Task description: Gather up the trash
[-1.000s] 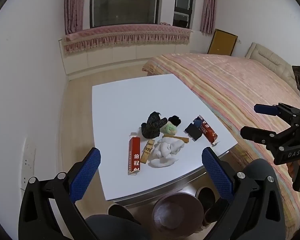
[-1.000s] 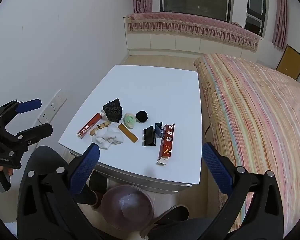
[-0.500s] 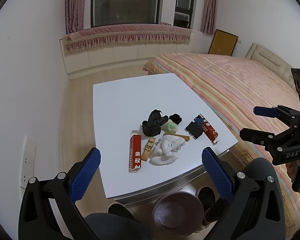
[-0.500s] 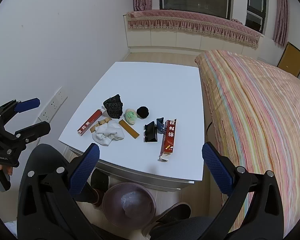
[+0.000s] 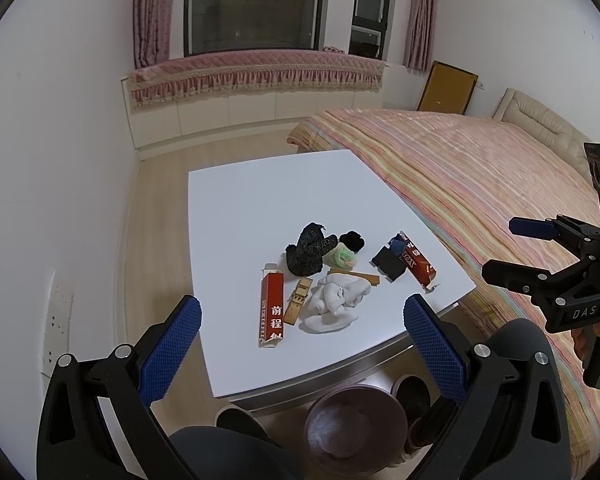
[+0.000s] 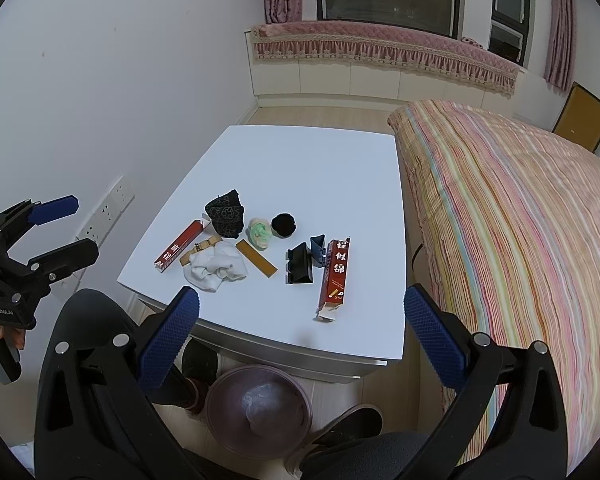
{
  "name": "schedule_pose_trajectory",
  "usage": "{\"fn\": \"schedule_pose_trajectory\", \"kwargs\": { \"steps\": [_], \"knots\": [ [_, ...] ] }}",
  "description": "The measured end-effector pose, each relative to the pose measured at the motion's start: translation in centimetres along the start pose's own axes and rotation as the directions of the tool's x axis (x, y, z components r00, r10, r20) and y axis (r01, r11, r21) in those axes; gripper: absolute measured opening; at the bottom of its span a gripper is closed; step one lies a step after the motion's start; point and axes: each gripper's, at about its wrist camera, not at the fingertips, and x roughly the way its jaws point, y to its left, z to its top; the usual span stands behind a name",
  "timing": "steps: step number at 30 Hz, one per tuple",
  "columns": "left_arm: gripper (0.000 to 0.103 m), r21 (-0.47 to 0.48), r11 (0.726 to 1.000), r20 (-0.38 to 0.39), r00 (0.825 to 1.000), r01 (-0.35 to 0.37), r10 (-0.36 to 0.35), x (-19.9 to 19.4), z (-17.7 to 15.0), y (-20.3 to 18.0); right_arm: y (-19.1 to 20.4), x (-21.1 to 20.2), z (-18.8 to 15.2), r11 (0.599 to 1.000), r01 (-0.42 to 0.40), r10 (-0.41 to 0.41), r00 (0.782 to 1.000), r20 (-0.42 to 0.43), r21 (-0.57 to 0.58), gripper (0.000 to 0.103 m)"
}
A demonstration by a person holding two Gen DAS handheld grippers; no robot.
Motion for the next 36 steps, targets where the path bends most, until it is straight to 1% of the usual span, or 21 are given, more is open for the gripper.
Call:
{"fn": "schedule_pose_trajectory", "kwargs": {
  "steps": [27, 36],
  "knots": [
    [0.097, -0.001, 1.0, -0.009, 1.0, 0.007, -0.007, 0.4, -0.6, 0.3, -0.4, 0.4, -0.3, 1.0, -0.006, 0.006, 1.0, -0.012, 0.015, 0.1],
    [0.097, -0.005, 1.0, -0.044, 0.999, -0.009, 0.009, 1.9, -0.4, 1.3, -0.9, 1.4, 0.1, 1.0, 0.01, -0.01, 1.0, -0.03, 0.01, 0.1]
  ]
}}
